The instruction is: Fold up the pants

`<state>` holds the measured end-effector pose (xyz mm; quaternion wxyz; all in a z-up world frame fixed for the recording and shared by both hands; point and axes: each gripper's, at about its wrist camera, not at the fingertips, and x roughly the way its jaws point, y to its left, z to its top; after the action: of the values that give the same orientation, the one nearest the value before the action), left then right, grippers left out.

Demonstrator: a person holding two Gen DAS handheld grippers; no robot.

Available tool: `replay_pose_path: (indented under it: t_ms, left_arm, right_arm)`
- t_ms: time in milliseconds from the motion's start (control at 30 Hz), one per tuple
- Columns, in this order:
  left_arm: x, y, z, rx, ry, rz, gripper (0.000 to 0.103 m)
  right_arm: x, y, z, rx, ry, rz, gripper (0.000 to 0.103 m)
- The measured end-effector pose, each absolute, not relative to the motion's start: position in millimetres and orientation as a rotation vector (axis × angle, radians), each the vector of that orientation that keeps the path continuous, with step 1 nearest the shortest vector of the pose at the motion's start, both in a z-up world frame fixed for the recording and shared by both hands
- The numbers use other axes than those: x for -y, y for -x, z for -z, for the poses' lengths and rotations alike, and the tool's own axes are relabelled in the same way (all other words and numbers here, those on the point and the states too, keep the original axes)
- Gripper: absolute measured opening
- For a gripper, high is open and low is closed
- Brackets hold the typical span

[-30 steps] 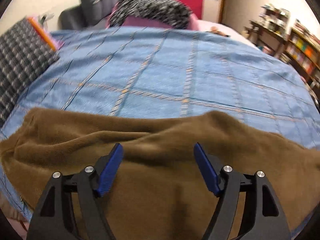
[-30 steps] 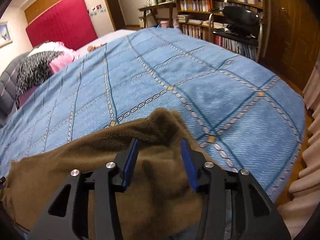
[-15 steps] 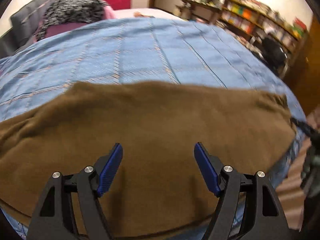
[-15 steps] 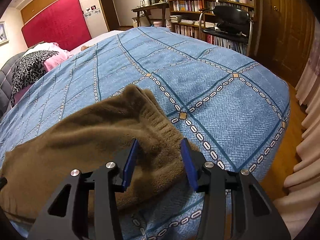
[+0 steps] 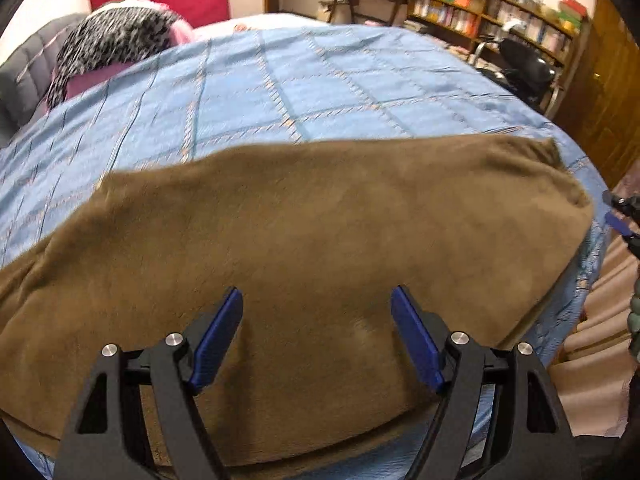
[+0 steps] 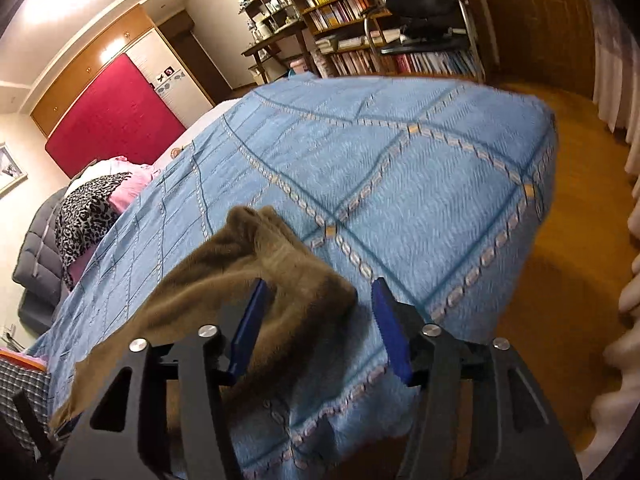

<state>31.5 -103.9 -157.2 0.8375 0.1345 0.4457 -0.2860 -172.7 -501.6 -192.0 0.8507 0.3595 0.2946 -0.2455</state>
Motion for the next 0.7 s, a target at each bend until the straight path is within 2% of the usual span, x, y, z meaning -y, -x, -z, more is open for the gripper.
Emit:
replay_pose_path:
  t_ms: [233, 467, 700]
  left_arm:
    - [141.4, -15.1, 154.3, -0.909, -0.346, 0.718, 0.077]
    - [169.5, -7.8, 178.4, -0.943, -0.413, 0.778, 0.077]
    - [174.1, -3.4, 191.2, -0.928, -0.438, 0.777, 0.081]
  right_arm:
    - [494.2, 163.8, 216.7, -0.664, -0.860, 0.453, 0.060]
    - [504.1, 157.4, 237.7, -0.626, -1.015, 0.399, 0.060]
    - [505.9, 141.9, 238.3, -0.588, -1.007, 0.407, 0.059]
